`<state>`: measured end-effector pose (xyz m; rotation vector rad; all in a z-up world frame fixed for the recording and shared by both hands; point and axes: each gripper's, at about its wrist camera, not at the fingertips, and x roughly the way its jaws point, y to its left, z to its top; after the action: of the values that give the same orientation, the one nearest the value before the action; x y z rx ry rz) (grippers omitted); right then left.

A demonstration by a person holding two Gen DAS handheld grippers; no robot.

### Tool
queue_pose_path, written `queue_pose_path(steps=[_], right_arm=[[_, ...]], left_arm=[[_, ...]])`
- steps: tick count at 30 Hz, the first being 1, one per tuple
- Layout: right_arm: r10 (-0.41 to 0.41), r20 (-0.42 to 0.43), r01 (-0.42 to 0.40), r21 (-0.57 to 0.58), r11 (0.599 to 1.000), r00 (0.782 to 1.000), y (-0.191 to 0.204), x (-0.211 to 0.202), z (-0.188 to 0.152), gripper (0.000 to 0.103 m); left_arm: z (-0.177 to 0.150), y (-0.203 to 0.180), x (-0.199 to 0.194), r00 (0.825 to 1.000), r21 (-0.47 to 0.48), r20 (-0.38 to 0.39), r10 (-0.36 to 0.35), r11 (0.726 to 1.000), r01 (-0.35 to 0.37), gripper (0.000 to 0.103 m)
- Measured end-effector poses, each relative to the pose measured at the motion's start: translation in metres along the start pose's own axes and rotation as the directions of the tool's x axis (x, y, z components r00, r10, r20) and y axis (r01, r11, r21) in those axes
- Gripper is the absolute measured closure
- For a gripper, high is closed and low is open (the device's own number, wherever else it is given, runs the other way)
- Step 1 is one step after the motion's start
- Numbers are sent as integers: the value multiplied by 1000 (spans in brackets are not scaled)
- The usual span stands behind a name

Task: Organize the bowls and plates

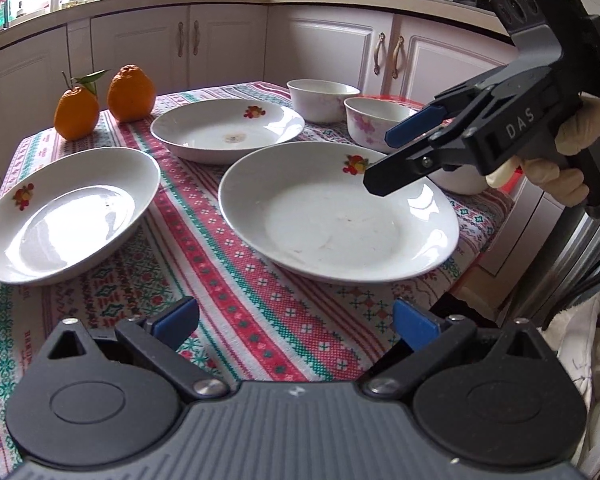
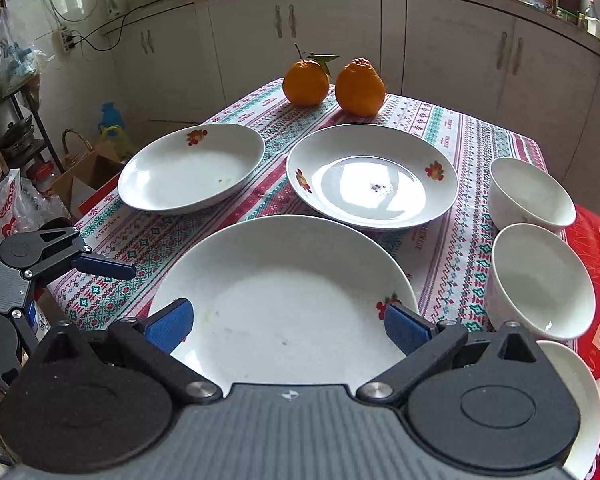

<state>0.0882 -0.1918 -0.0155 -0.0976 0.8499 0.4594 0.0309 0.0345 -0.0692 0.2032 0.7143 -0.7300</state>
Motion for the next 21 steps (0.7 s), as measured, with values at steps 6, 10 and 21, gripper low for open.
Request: queue_pose_path(steps=[6,10,21], right_arm=[[-7,-26,8,32,999,1000,-14,1,-4,0],[-7,-47,9,39,999,999,-21,4,-4,0],[30,-103,-22,72,997,994,-41,22,9,0]], left_arm=[[4,-8,16,999,46,-14,-32,998,32,1],[8,-11,22,999,68,-11,-45,997,46,1],[9,-14,28,999,94,4,-53,994,52,1]])
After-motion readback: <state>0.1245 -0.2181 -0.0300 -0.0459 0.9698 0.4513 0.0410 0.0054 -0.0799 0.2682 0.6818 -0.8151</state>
